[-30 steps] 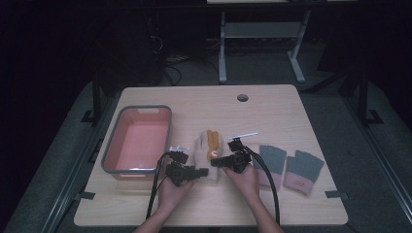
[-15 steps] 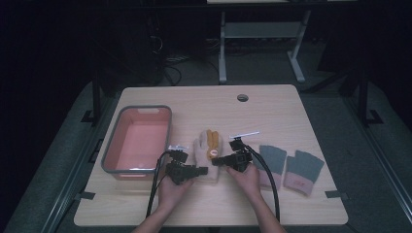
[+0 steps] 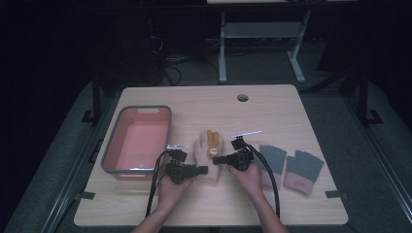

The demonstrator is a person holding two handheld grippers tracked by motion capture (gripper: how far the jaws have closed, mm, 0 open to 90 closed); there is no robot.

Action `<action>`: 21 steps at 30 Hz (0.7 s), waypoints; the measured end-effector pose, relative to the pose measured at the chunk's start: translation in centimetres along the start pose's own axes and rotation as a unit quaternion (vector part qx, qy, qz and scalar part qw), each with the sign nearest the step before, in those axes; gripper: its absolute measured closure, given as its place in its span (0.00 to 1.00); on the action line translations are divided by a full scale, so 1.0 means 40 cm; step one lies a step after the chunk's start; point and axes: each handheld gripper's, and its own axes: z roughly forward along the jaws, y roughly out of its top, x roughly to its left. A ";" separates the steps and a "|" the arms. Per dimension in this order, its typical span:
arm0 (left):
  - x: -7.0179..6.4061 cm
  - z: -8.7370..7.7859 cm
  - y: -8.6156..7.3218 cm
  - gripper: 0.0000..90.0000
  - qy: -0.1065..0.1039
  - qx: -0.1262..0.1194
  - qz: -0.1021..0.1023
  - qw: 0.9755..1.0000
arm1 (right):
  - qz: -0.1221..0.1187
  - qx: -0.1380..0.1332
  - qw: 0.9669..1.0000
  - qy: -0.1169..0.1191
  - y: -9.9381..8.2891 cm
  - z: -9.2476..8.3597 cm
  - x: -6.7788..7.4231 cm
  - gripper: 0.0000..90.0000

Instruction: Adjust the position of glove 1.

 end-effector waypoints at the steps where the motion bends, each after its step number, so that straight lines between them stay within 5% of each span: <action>1: 0.000 -0.001 0.000 0.74 -0.001 -0.001 0.000 1.000 | 0.002 0.000 1.000 0.001 0.000 -0.002 0.002 0.90; 21: -0.015 -0.022 0.012 0.75 -0.017 -0.015 0.010 1.000 | -0.004 -0.010 1.000 0.011 0.012 -0.038 0.020 0.90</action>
